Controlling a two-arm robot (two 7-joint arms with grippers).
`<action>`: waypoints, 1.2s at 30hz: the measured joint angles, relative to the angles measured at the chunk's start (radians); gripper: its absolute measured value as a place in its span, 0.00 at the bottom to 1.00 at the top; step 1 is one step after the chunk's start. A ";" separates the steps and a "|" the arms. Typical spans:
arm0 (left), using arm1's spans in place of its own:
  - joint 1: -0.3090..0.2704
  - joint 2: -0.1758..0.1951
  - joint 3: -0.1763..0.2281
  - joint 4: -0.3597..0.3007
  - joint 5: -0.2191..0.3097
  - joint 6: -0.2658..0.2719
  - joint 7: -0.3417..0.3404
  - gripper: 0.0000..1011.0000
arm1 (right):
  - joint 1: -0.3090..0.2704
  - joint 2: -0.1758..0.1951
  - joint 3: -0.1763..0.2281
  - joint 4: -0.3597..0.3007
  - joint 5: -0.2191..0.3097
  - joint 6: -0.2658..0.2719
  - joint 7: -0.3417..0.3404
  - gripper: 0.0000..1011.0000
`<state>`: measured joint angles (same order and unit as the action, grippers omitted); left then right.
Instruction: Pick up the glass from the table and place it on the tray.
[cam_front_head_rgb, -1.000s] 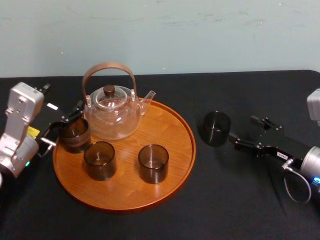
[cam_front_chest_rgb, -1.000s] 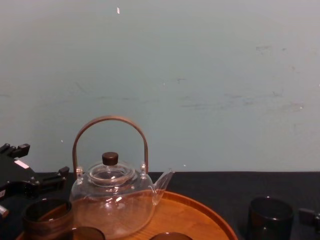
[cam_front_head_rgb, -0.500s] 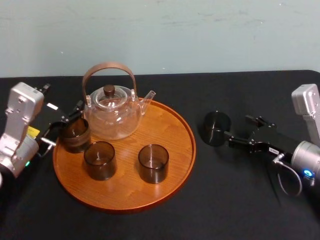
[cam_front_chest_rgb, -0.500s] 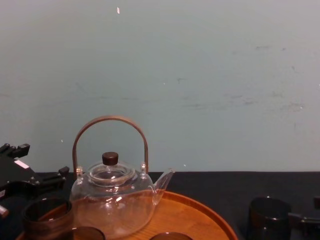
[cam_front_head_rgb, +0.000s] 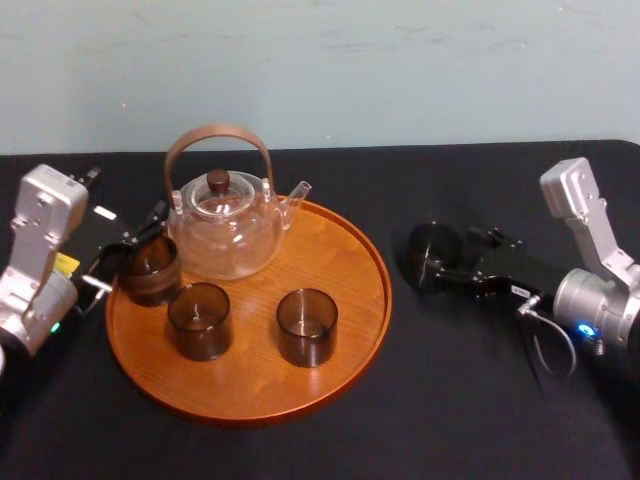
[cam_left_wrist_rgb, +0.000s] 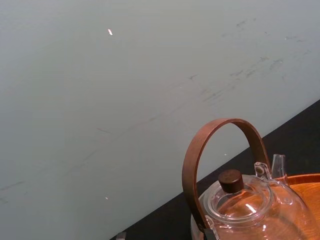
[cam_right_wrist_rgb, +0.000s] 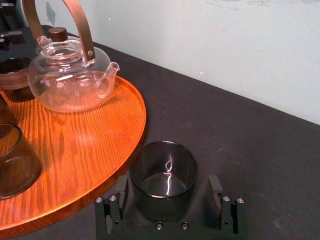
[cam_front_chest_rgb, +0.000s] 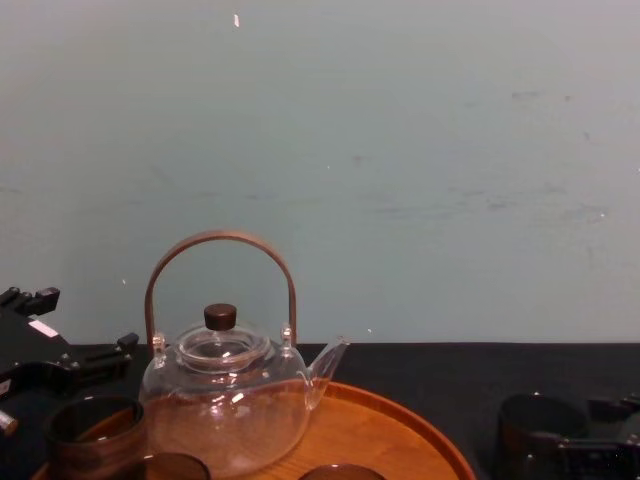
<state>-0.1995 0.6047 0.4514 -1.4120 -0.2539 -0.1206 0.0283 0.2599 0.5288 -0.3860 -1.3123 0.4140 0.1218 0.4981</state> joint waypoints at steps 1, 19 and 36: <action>0.000 0.000 0.000 0.000 0.000 0.000 0.000 0.99 | 0.009 -0.006 -0.005 0.009 -0.005 0.002 0.001 0.99; 0.000 0.000 0.000 0.000 0.000 0.000 0.000 0.99 | 0.082 -0.055 -0.041 0.098 -0.046 0.014 0.021 0.99; 0.000 0.000 0.000 0.000 0.000 0.000 0.000 0.99 | 0.105 -0.075 -0.049 0.142 -0.061 0.024 0.022 0.99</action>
<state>-0.1996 0.6047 0.4514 -1.4120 -0.2539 -0.1206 0.0283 0.3653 0.4533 -0.4348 -1.1704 0.3526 0.1455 0.5203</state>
